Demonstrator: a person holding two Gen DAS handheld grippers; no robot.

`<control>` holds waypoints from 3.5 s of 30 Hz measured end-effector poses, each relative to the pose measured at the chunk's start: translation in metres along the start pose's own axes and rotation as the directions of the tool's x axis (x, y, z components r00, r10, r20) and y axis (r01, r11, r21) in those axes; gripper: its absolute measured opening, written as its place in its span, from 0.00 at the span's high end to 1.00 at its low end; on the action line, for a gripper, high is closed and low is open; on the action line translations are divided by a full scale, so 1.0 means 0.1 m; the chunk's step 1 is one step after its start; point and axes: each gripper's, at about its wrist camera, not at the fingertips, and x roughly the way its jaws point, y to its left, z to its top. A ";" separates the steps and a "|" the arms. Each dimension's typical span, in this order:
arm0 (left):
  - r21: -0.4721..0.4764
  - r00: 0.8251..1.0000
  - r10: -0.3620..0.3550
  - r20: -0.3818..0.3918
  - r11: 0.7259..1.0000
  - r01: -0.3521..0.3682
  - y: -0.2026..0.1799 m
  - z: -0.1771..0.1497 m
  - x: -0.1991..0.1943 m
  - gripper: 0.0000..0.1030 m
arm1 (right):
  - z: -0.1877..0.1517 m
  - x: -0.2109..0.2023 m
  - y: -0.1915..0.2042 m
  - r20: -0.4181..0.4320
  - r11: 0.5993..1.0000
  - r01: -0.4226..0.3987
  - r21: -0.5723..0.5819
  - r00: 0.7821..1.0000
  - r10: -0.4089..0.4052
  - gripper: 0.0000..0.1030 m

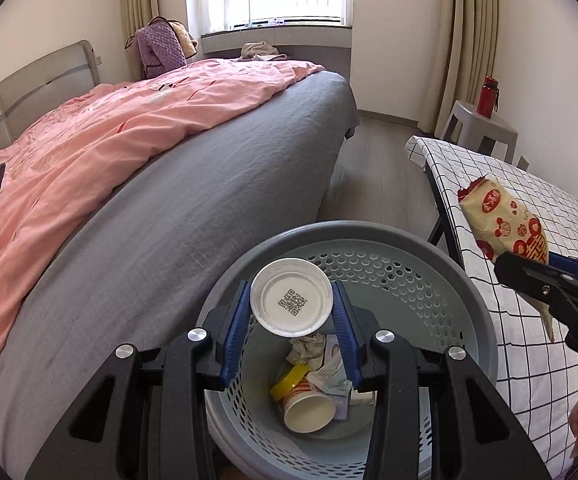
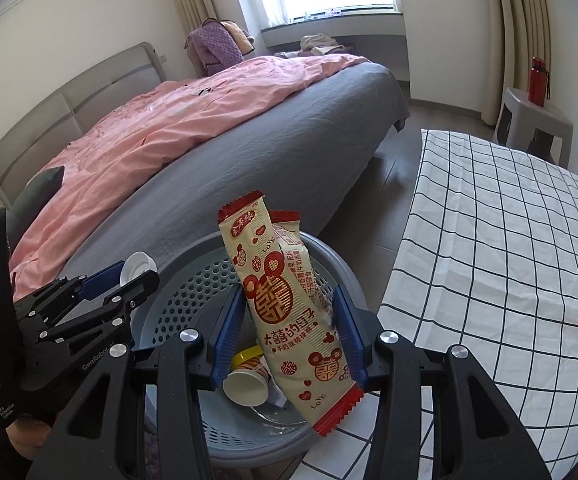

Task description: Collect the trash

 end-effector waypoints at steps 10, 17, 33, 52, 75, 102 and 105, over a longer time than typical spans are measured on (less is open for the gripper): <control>-0.011 1.000 0.015 -0.010 1.000 -0.015 0.01 -0.06 0.11 0.62 | -0.10 0.21 -0.03 -0.045 1.000 -0.019 0.015 0.999 0.019 0.57; -0.001 0.999 0.032 -0.035 0.999 -0.032 -0.02 -0.09 0.19 0.62 | -0.18 0.27 -0.03 -0.062 0.999 -0.024 0.021 0.998 0.025 0.56; -0.028 0.999 0.043 -0.015 0.999 -0.044 0.02 -0.13 0.12 0.37 | -0.19 0.30 0.01 -0.049 1.000 -0.022 0.001 0.999 0.022 0.41; -0.064 0.998 0.060 -0.007 0.996 -0.061 0.12 -0.13 0.08 0.28 | -0.25 0.34 0.04 -0.056 1.000 0.010 -0.021 0.998 -0.011 0.35; -0.069 0.997 0.082 0.001 0.994 -0.082 0.14 -0.13 0.07 0.22 | -0.23 0.32 -0.01 -0.042 0.999 0.032 -0.009 0.999 -0.032 0.23; -0.068 0.996 0.091 -0.003 0.994 -0.091 0.17 -0.14 0.07 0.19 | -0.22 0.31 -0.03 -0.039 0.999 0.037 -0.006 0.999 -0.037 0.19; -0.067 0.996 0.094 -0.005 0.993 -0.094 0.18 -0.15 0.08 0.18 | -0.22 0.31 -0.03 -0.038 0.999 0.037 -0.006 0.999 -0.037 0.19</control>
